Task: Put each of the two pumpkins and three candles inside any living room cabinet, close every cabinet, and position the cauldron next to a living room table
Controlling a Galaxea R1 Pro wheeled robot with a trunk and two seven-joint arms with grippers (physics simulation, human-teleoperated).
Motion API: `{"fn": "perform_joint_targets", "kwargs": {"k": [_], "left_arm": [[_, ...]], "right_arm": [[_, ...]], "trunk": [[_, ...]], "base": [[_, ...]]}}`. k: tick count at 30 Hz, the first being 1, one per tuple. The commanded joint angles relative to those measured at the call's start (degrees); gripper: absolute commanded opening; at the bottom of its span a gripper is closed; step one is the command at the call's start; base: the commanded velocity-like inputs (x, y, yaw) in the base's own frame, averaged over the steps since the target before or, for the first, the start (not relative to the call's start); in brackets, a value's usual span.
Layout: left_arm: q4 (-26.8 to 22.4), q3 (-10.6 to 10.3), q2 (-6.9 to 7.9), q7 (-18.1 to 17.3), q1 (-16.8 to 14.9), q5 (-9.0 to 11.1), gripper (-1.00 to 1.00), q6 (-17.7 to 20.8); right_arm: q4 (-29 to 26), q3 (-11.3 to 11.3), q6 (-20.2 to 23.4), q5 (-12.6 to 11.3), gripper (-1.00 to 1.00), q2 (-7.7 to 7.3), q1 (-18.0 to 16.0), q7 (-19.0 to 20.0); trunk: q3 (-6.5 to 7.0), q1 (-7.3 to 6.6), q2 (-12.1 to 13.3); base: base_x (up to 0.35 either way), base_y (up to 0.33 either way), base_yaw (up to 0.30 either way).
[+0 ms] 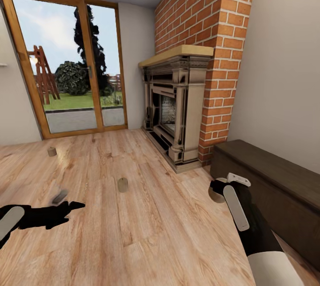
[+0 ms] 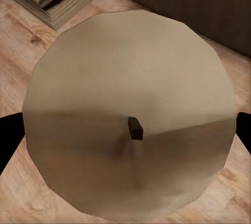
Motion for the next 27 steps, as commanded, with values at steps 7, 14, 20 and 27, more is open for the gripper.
{"fn": "perform_joint_targets", "kwargs": {"k": [7,14,20,27], "left_arm": [[-9.7,-0.2,-9.49,34.8,-0.1,-5.4,1.00,-2.6],[-10.3,-0.2,-11.62,37.9,-0.1,-7.5,1.00,-2.3],[-10.4,0.1,-11.57,37.9,-0.1,-7.3,1.00,-2.1],[-10.7,-0.4,-11.52,37.5,-0.1,-7.0,1.00,-1.5]], "right_arm": [[0.3,0.2,1.6,-0.5,-1.00,0.02,0.0,-0.6],[0.4,0.2,1.7,-0.5,-1.00,0.09,0.0,-0.5],[0.4,1.4,1.6,-0.6,-1.00,0.10,0.0,0.0],[0.5,4.2,1.4,-0.6,-1.00,0.10,0.0,1.6]], "trunk": [[-0.06,-0.01,0.0],[-0.06,-0.01,0.0],[-0.06,-0.01,0.0],[-0.18,-0.01,0.0]], "base": [[0.116,0.000,0.000],[0.307,0.001,0.000],[0.294,0.153,-0.003],[0.221,0.264,-0.197]]}}
